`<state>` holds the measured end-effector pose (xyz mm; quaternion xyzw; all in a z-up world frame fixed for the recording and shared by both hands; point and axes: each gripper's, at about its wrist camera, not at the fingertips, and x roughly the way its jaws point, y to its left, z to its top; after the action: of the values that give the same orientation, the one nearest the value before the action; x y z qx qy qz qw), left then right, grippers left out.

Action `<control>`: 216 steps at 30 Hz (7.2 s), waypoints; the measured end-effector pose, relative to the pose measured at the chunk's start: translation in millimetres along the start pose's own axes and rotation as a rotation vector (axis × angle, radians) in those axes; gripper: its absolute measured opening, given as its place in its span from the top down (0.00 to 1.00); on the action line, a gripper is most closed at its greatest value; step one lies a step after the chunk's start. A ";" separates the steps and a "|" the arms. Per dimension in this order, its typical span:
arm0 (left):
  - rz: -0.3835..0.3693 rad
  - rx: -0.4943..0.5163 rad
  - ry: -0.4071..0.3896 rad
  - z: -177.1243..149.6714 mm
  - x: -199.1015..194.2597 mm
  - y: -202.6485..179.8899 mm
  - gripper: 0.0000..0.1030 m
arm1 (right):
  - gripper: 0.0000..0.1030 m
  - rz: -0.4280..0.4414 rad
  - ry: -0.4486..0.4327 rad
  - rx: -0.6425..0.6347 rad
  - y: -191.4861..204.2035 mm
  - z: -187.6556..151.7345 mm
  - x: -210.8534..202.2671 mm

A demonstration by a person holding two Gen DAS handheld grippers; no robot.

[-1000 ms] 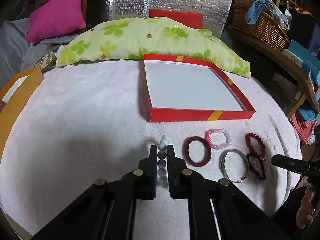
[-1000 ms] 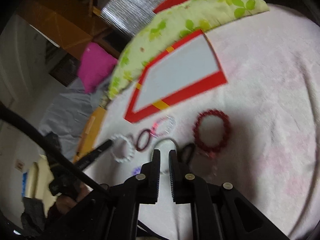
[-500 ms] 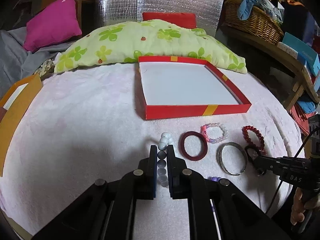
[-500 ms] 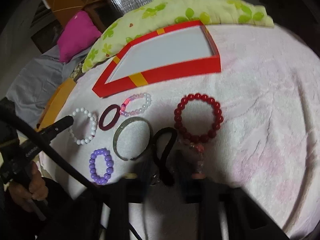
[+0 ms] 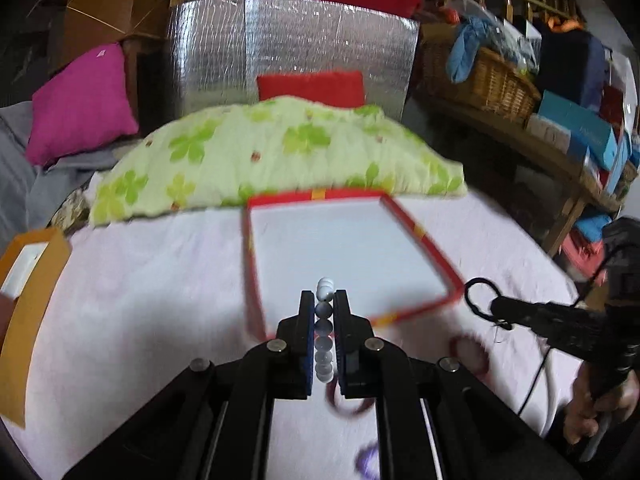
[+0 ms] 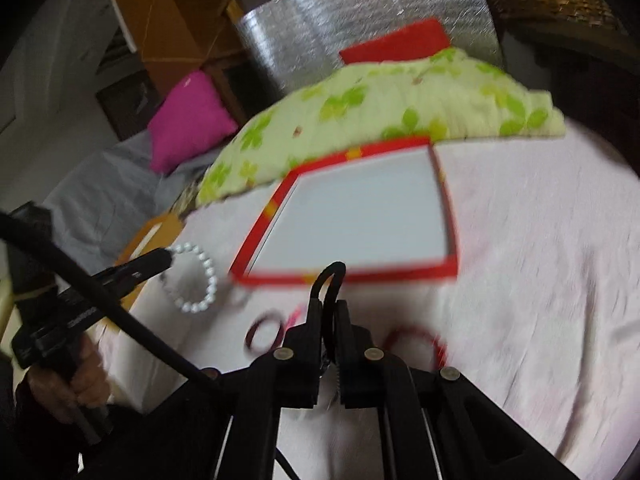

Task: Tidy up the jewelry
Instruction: 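Carry the pearl bracelet into the red box with the left gripper while the right drops the hair tie there, then open both grippers and lift them away from the red box, then lower the left gripper onto the purple bead bracelet and grasp it, then carry the purple bracelet into the red box and release it with the left gripper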

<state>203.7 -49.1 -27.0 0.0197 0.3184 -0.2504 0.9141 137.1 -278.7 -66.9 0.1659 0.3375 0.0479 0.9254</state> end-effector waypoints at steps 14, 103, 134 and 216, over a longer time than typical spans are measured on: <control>0.037 0.036 0.131 13.4 118.4 -14.4 0.87 | 0.82 -0.258 0.139 -0.041 -20.9 29.4 93.0; 0.209 0.081 -0.002 -43.9 13.3 -13.3 0.49 | 0.43 -0.446 -0.100 -0.266 44.6 24.5 5.2; -0.060 0.042 0.232 -137.5 3.5 -33.7 0.41 | 0.48 -0.158 0.239 -0.076 -21.3 -82.5 -11.8; 0.016 0.014 0.017 -86.5 -18.2 -8.3 0.91 | 0.91 -0.390 0.040 -0.420 61.1 -52.3 -38.9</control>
<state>138.1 -31.4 -84.0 0.0306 0.3241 -0.2449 0.9133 75.1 -214.7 -60.0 -0.0986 0.3639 -0.0590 0.9243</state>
